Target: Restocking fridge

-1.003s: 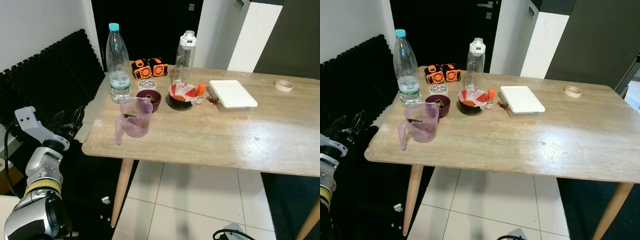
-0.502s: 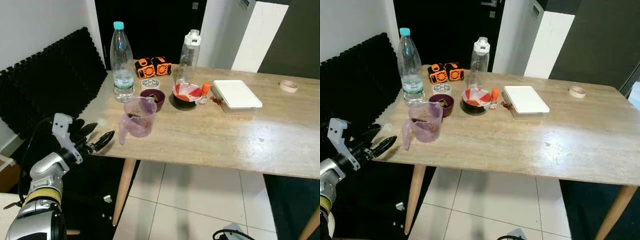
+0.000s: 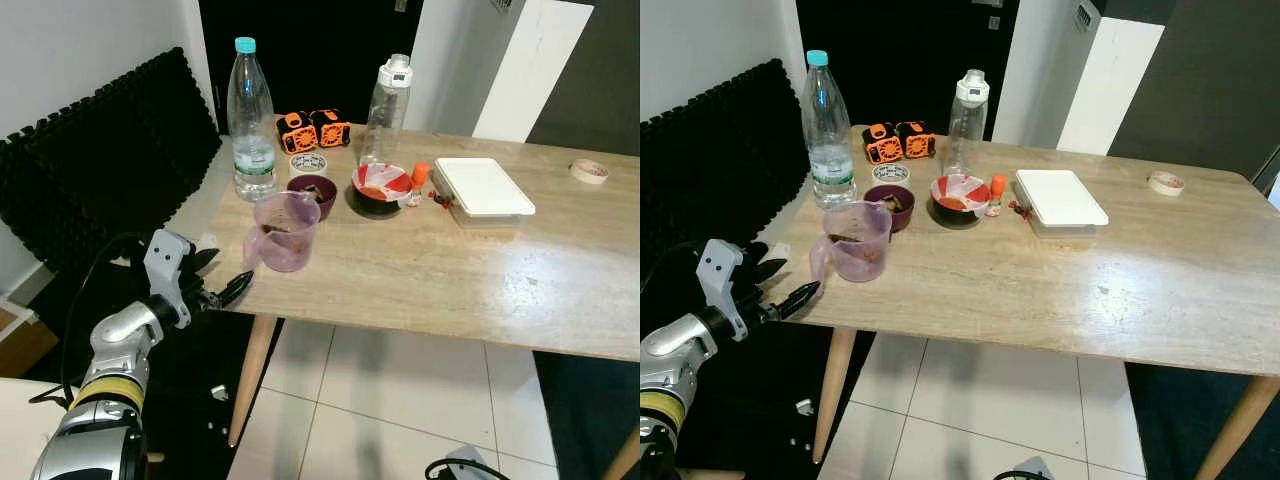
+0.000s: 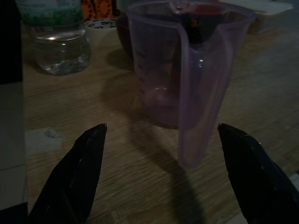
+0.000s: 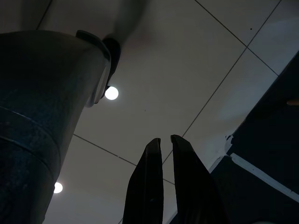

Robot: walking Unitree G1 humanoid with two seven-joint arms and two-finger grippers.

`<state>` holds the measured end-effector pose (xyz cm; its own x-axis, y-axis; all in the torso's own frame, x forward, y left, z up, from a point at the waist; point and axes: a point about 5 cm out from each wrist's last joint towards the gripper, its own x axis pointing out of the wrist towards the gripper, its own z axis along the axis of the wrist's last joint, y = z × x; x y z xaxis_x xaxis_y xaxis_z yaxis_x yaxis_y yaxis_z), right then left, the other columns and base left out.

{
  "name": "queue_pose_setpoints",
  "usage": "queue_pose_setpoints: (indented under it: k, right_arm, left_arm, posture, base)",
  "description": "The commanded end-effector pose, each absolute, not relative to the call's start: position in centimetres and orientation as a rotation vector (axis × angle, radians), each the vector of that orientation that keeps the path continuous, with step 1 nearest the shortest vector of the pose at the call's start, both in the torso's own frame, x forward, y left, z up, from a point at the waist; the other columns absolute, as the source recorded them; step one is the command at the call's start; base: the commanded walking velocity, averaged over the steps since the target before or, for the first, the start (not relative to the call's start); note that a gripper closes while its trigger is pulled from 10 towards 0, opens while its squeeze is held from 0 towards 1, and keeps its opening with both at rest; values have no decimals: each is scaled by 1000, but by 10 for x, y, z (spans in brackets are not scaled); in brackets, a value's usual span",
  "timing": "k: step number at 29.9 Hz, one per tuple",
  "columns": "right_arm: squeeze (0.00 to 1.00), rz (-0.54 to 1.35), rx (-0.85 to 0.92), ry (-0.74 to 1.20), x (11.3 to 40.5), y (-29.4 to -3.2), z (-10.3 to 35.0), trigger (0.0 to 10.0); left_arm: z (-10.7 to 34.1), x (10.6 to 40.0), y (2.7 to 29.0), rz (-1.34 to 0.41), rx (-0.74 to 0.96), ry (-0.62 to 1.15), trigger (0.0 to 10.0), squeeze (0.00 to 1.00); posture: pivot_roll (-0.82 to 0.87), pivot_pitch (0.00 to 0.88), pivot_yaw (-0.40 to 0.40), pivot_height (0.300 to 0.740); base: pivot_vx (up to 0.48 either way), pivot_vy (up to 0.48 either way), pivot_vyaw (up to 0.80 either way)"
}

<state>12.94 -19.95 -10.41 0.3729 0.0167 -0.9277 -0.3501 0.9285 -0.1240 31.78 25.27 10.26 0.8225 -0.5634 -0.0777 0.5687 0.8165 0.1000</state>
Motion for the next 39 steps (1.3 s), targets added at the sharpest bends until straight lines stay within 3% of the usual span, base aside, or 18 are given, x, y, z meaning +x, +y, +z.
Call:
queue_pose_setpoints:
  k: [1, 39]
  right_arm:
    - [0, 234, -318, 1170, 130, -201, -104, 10000]
    - [0, 226, -314, 1172, 130, -201, -104, 10000]
  left_arm:
    - [95, 318, 239, -628, 130, 58, 10000, 0]
    - [99, 338, 205, -495, 174, -11, 10000, 0]
  posture:
    - [99, 0, -63, 740]
    - [85, 1, -59, 740]
  base:
    - [0, 0, 0]
    - [0, 0, 0]
